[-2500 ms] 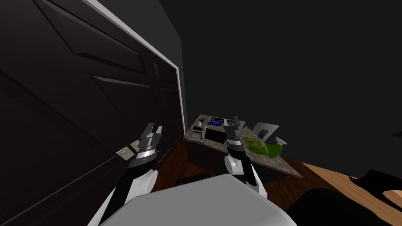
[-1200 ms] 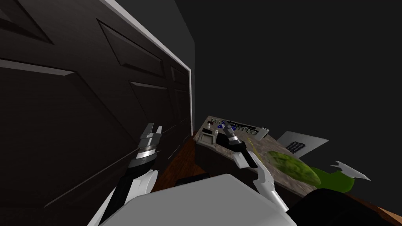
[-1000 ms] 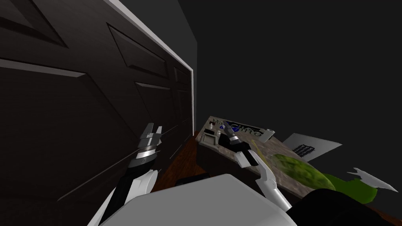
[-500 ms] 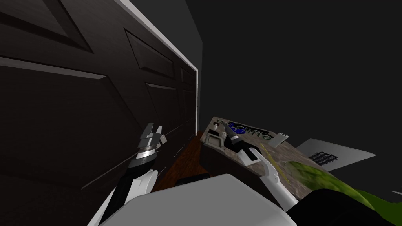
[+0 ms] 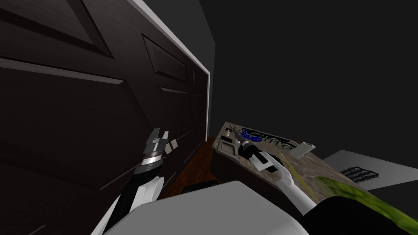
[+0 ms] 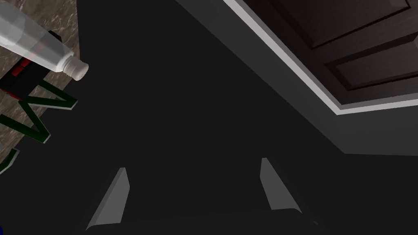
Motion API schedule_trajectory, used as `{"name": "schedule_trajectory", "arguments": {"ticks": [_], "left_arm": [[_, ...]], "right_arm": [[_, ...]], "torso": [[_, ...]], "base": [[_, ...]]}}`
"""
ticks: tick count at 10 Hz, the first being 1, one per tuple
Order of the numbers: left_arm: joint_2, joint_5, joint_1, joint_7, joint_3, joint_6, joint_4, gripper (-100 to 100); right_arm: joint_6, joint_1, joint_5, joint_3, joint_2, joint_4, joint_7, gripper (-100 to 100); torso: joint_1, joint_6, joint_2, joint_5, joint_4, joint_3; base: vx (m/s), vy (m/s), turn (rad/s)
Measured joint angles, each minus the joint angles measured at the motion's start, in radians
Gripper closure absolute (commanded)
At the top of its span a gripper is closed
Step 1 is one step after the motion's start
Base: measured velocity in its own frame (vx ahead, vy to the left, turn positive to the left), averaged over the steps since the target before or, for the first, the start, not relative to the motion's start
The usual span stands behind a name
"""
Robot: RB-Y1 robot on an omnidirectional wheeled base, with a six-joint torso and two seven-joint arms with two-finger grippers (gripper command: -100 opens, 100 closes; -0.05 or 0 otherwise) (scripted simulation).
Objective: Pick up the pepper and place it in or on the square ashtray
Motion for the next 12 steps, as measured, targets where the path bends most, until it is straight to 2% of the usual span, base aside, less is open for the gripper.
{"name": "schedule_trajectory", "arguments": {"ticks": [2,4,5,8,10,12], "left_arm": [[0.0,0.0,0.0,0.0,0.0,0.0,0.0,0],[0.0,0.0,0.0,0.0,0.0,0.0,0.0,0],[0.0,0.0,0.0,0.0,0.0,0.0,0.0,0],[0.0,0.0,0.0,0.0,0.0,0.0,0.0,0],[0.0,0.0,0.0,0.0,0.0,0.0,0.0,0],[0.0,0.0,0.0,0.0,0.0,0.0,0.0,0]], "right_arm": [[0.03,0.014,-0.006,-0.006,-0.058,0.029,0.006,-100],[0.063,0.0,-0.004,0.007,-0.101,0.081,0.019,-100],[0.094,0.001,0.0,0.015,-0.124,0.103,0.032,-100],[0.146,0.009,-0.012,0.018,-0.207,0.157,0.041,-100],[0.155,0.017,-0.004,0.023,-0.22,0.185,0.052,-100],[0.174,0.001,-0.004,0.042,-0.256,0.242,0.064,-100]], "torso": [[0.0,0.0,0.001,0.0,0.0,0.0],[0.0,0.0,0.001,0.0,0.0,0.0],[0.001,0.0,-0.001,0.0,0.0,0.0],[-0.001,0.001,0.0,0.0,0.0,0.0],[-0.003,0.001,0.001,-0.001,0.0,0.001],[-0.001,0.0,0.0,0.0,0.0,0.0]], "base": [[0.023,0.068,0.059],[0.039,0.083,0.112],[0.054,0.066,0.04],[0.031,0.042,0.037],[0.032,0.031,0.05],[0.036,0.048,0.046]]}}
